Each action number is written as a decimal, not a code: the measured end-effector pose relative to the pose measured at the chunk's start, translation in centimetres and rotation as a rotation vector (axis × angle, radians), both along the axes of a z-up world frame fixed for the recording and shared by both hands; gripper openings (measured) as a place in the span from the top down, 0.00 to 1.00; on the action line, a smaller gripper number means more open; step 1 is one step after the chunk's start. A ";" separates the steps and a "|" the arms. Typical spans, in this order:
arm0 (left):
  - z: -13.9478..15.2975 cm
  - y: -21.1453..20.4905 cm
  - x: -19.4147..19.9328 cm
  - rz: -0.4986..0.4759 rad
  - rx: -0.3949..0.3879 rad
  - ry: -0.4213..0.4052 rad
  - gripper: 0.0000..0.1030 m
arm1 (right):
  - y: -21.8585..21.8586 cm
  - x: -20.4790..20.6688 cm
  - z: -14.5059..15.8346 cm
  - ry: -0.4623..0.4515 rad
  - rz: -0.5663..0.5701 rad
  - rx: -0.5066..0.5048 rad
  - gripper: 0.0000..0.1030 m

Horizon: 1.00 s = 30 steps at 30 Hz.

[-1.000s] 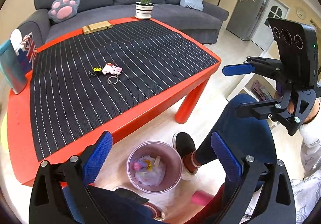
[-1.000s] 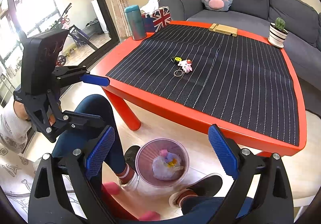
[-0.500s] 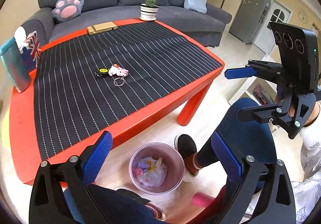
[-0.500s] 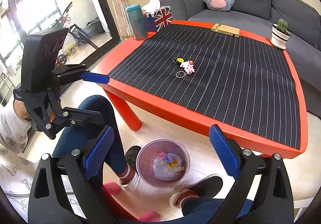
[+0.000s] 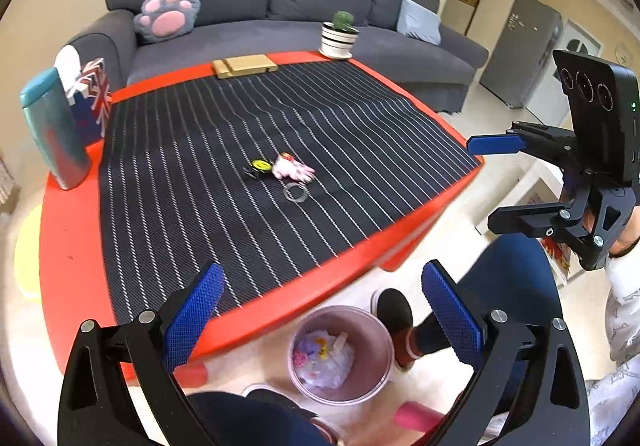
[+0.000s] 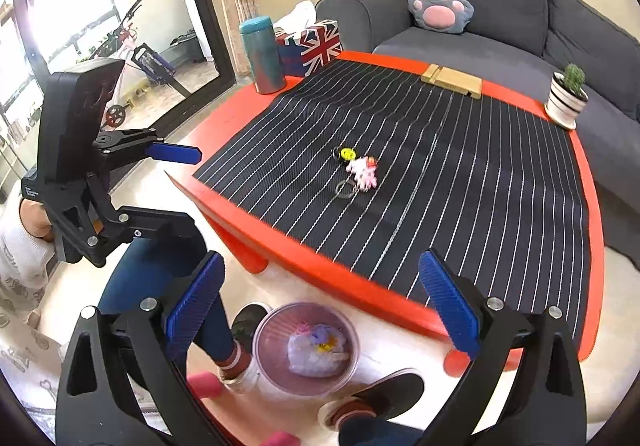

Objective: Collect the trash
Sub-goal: 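Move the right gripper onto the pink pig keychain while the left gripper approaches the smiley keychain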

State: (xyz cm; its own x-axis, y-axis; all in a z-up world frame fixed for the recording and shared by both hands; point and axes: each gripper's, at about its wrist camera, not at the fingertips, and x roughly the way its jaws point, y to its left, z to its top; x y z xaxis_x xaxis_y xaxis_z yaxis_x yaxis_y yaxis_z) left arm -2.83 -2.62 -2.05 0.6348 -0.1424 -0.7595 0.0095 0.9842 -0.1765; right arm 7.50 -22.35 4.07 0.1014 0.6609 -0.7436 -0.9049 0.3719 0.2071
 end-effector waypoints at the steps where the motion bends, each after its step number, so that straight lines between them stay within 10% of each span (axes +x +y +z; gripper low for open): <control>1: 0.0 0.4 0.2 0.006 -0.001 -0.002 0.08 | 0.5 0.3 0.1 -0.006 0.006 -0.003 0.07; 30: -2.2 5.6 2.3 0.071 -0.051 0.017 0.08 | 16.3 8.5 -6.5 -0.009 0.162 -0.270 0.04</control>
State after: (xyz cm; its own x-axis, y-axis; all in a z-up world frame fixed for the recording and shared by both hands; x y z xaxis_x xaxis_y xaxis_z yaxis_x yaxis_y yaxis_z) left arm -0.52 2.95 -4.22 0.6319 -0.1366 -0.7629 -0.0630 0.9720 -0.2263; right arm 15.99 -6.04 -2.46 0.0186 0.4481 -0.8938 -0.9582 0.2631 0.1120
